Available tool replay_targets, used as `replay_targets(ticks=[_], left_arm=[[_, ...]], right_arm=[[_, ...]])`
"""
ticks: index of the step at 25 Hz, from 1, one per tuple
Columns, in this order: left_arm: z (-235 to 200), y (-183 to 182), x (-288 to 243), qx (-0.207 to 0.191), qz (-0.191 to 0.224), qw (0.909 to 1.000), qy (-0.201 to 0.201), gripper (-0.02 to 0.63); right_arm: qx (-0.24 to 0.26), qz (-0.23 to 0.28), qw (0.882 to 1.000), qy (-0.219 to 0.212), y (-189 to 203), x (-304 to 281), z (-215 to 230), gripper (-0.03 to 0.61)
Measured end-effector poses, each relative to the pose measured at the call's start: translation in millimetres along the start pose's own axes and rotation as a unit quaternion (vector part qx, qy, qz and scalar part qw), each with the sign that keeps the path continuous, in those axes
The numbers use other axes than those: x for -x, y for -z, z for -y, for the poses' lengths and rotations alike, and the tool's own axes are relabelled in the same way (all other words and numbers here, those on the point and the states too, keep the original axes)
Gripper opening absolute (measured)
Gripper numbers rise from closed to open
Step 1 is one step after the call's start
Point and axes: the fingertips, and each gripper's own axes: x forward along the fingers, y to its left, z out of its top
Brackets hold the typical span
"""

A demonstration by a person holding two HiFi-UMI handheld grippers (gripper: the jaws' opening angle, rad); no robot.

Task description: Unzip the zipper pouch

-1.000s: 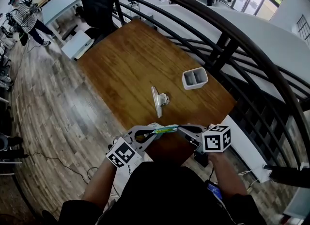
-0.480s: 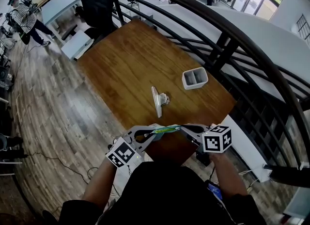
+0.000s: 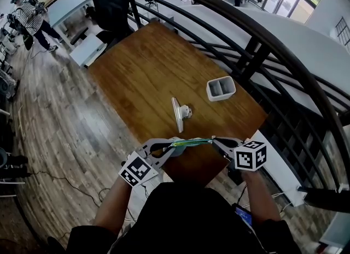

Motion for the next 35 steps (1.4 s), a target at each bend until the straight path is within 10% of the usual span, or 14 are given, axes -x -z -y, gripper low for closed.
replay_targets(ticks=[24,35], left_arm=[[3,11,1,0.007,-0.009,0.9999,-0.009,0.015],[-27,14,-7,0.025,-0.002,0.9983,-0.052,0.018]], right_arm=[[0.011,0.004,0.999,0.04,0,7,15,0.0],[0.126,0.028,0.987,0.097,-33,3,6,0.0]])
